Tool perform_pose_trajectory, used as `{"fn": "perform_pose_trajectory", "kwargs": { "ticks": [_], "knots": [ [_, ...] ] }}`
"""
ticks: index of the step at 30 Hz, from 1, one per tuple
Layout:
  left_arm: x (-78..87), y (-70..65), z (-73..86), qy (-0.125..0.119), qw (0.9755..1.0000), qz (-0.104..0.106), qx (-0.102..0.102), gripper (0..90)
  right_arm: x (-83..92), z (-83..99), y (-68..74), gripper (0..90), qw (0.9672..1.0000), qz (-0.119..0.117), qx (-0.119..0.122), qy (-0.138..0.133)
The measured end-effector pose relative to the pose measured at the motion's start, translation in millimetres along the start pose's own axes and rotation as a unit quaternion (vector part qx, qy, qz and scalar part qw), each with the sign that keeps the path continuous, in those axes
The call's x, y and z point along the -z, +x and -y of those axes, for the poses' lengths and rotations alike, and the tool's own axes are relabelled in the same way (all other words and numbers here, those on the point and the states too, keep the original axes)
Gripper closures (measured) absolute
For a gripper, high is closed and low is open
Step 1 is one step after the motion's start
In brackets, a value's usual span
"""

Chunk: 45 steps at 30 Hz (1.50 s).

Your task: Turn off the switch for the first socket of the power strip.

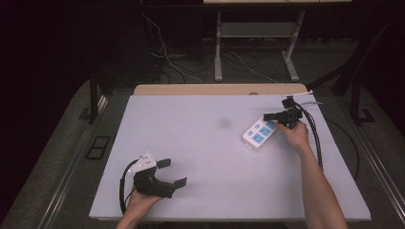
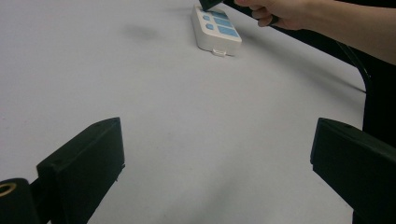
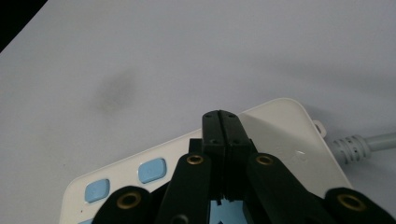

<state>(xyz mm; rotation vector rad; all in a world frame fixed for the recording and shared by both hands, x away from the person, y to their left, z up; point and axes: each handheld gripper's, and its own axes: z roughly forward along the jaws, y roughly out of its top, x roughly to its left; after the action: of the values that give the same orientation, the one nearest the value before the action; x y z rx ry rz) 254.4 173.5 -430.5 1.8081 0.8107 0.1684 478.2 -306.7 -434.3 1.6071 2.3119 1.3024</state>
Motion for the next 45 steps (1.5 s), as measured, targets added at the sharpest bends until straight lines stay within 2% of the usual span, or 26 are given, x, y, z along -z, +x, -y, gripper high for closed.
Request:
{"fn": "perform_pose_trajectory", "kwargs": {
  "ticks": [3, 6, 14, 22, 27, 36, 45],
  "knots": [
    [0.2, 0.1, 0.1, 0.0, 1.0, -0.001, 0.0, 1.3, -2.0, -0.5, 3.3, 89.7, 1.0, 0.002, 0.008, 0.001],
    [0.2, 0.0, 0.1, 0.0, 1.0, 0.0, -0.001, 1.3, -2.7, -1.0, 7.7, 89.9, 0.9996, 0.014, 0.023, 0.004],
    [0.1, -1.1, 0.3, 0.002, 1.0, 0.0, -0.003, 1.3, -3.2, -0.8, 11.0, 90.0, 0.9991, 0.025, 0.034, 0.005],
    [-0.7, -2.0, 0.6, 0.005, 1.0, 0.002, -0.005, 1.3, -2.9, 6.2, 6.7, 90.0, 0.9998, 0.005, 0.02, -0.006],
    [-1.2, -2.6, 0.8, 0.006, 1.0, 0.001, -0.006, 1.3, -2.8, 8.2, 5.1, 90.0, 0.9997, 0.0, 0.021, -0.014],
    [-1.5, -1.8, 0.8, 0.007, 1.0, 0.002, -0.006, 1.3, -2.8, 8.0, 5.8, 90.0, 0.9997, 0.001, 0.021, -0.014],
    [-1.6, -0.9, 0.3, 0.005, 1.0, 0.004, -0.004, 1.3, -2.2, 5.4, 10.3, 90.0, 0.9993, 0.015, 0.033, -0.003]
  ]
}}
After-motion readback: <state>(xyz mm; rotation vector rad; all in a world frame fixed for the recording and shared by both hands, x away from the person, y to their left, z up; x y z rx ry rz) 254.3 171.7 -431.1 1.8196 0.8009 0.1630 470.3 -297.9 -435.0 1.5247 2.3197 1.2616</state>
